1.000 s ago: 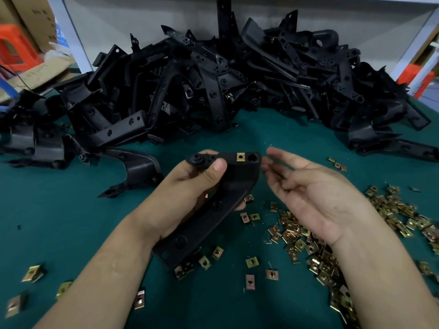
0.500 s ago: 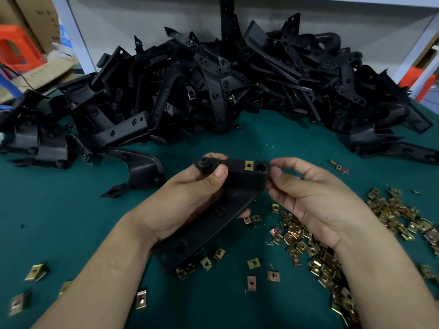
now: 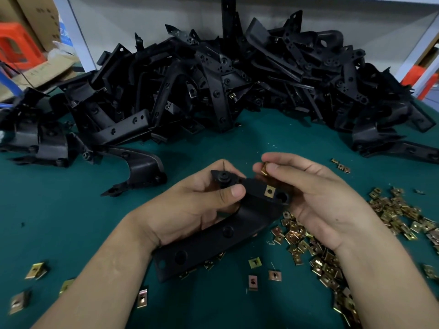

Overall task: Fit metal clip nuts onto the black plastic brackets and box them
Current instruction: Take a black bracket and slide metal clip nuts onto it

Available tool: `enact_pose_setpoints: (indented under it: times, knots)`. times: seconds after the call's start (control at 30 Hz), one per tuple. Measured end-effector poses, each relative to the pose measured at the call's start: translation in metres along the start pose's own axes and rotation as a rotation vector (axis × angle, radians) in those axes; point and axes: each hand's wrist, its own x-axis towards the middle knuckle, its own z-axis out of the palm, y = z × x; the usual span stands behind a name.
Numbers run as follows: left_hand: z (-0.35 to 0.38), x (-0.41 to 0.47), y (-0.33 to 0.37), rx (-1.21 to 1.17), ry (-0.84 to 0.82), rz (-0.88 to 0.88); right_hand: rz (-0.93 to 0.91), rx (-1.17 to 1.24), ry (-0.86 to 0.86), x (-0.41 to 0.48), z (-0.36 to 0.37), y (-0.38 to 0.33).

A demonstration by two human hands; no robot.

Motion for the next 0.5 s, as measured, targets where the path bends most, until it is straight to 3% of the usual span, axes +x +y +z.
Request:
enact_pose_setpoints:
  times: [0.13, 0.5]
  knots:
    - [-0.001, 0.003, -0.002, 0.133, 0.067, 0.012, 0.063, -0.038, -0.083, -0.002, 0.005, 0.001]
    - [0.001, 0.006, -0.006, 0.140, 0.058, 0.004, 0.101, -0.131, 0.014, -0.002, 0.014, 0.005]
